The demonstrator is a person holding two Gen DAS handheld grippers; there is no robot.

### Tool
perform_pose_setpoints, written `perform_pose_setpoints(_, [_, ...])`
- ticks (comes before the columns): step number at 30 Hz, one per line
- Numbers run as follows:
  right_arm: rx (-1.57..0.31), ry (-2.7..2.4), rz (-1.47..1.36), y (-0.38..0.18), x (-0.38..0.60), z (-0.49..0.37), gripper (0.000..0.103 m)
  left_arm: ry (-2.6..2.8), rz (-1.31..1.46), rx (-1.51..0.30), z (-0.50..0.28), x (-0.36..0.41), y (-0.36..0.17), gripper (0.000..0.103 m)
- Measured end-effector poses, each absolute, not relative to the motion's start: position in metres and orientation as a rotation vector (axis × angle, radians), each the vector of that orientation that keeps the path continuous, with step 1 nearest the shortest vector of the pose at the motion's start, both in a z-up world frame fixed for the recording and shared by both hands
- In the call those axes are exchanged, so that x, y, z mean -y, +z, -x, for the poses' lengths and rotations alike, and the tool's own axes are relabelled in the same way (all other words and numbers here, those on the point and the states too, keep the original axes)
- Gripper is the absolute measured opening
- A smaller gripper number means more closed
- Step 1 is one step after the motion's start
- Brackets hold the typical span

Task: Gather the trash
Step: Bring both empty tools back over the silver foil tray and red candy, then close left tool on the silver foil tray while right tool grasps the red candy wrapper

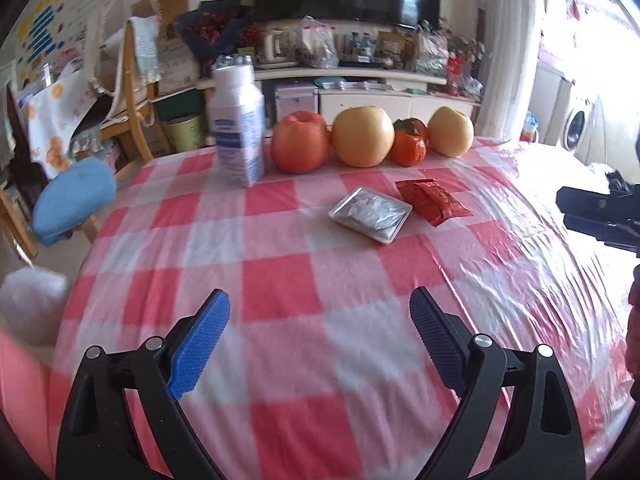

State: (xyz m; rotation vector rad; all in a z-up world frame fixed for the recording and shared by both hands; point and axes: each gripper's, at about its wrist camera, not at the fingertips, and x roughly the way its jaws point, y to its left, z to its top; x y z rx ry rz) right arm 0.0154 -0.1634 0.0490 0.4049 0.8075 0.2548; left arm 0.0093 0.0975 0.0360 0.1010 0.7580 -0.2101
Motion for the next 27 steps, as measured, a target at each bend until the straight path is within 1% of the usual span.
perform_pose_setpoints(4, [-0.849, 0.284, -0.443, 0.032, 0.158, -0.038, 0.093, -0.293, -0.157, -0.764, -0.035, -0.076, 0.034, 0.091])
perform_pose_setpoints(6, [-0.848, 0.302, -0.421, 0.030, 0.152, -0.047, 0.086, -0.348, -0.179, -0.778, -0.049, -0.066, 0.033, 0.091])
perform_pose_setpoints(10, [-0.843, 0.320, -0.334, 0.027, 0.139, -0.065, 0.082, -0.404, -0.203, -0.810, -0.076, -0.053, 0.029, 0.091])
perform_pose_setpoints(12, [-0.838, 0.336, -0.306, 0.024, 0.132, -0.075, 0.076, -0.419, -0.228, -0.832, -0.088, -0.048, 0.024, 0.091])
perform_pose_setpoints(18, [-0.838, 0.387, -0.264, 0.018, 0.118, -0.097, 0.070, -0.460, -0.224, -0.881, -0.113, -0.045, 0.013, 0.091])
perform_pose_setpoints(21, [-0.850, 0.404, -0.251, 0.015, 0.113, -0.107, 0.061, -0.476, -0.227, -0.906, -0.123, -0.042, 0.008, 0.091])
perform_pose_setpoints(22, [-0.851, 0.408, -0.247, 0.014, 0.111, -0.110, 0.061, -0.484, -0.229, -0.909, -0.125, -0.041, 0.007, 0.090])
perform_pose_setpoints(23, [-0.851, 0.411, -0.242, 0.014, 0.110, -0.113, 0.060, -0.492, -0.235, -0.913, -0.126, -0.040, 0.007, 0.083])
perform_pose_setpoints(25, [-0.857, 0.411, -0.214, 0.013, 0.106, -0.118, 0.059, -0.492, -0.251, -0.924, -0.131, -0.036, 0.005, 0.077])
perform_pose_setpoints(27, [-0.867, 0.417, -0.207, 0.010, 0.103, -0.123, 0.057, -0.497, -0.260, -0.928, -0.133, -0.034, 0.003, 0.077])
